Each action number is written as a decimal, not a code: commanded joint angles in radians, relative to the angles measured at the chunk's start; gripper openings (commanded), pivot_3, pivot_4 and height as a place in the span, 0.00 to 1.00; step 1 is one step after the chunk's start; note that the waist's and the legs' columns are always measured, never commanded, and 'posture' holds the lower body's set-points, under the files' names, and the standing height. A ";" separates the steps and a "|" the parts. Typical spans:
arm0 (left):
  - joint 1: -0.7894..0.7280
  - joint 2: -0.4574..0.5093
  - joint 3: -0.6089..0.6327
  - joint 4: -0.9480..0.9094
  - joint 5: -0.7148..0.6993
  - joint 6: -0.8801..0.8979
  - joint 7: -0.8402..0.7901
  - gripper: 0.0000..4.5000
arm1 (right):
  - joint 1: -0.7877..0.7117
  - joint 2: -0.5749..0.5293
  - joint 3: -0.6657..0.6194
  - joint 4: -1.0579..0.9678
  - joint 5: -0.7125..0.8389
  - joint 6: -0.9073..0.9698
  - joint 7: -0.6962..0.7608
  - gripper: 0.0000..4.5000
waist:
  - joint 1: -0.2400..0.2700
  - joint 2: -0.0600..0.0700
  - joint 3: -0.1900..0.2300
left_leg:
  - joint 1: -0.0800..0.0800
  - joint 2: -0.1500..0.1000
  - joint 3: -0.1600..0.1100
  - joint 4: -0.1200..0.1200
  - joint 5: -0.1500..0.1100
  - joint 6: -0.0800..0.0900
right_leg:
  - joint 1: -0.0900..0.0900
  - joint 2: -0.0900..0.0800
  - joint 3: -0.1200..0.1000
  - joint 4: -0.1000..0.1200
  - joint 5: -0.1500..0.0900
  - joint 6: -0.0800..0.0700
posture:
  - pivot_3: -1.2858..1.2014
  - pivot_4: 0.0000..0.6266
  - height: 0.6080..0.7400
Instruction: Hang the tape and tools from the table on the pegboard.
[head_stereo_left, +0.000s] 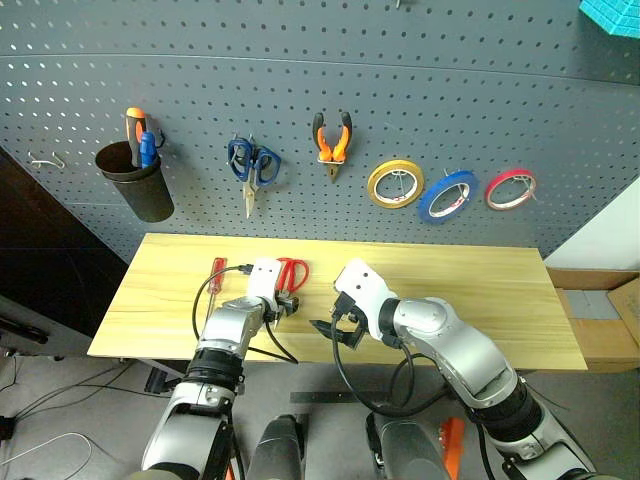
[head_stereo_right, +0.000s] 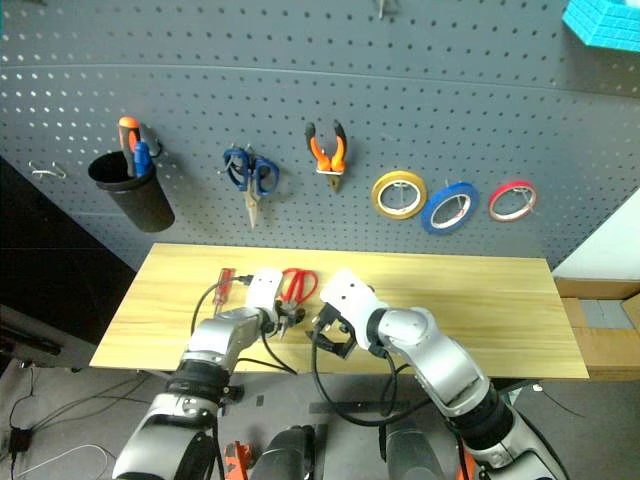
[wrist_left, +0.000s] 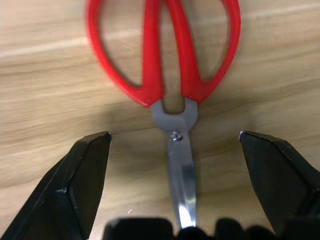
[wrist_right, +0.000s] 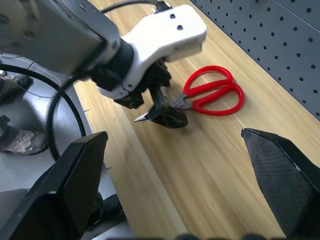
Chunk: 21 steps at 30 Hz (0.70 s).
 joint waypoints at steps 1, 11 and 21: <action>-0.022 -0.003 -0.006 0.061 0.022 -0.057 -0.004 0.89 | -0.018 -0.004 -0.027 -0.050 0.013 0.005 -0.001 1.00 | -0.001 0.000 0.000 | 0.000 0.000 0.000 0.000 0.000 0.000 | 0.000 0.000 0.000 -0.001 0.000 0.000 | 0.47 0.41 1.00; 0.005 -0.003 0.002 0.092 0.037 -0.195 -0.015 0.24 | -0.028 -0.011 -0.050 -0.076 0.027 0.053 -0.017 1.00 | -0.002 0.000 0.000 | 0.000 0.000 0.000 -0.002 0.000 0.000 | 0.000 0.000 0.000 -0.004 -0.001 0.002 | 0.47 0.40 1.00; 0.179 0.023 0.045 -0.209 -0.007 -0.208 -0.056 0.24 | -0.041 -0.087 -0.144 -0.199 0.068 0.032 0.026 1.00 | -0.003 0.001 0.002 | 0.000 0.000 0.001 -0.012 0.000 0.000 | -0.001 -0.002 0.000 -0.009 0.000 0.000 | 0.47 0.39 1.00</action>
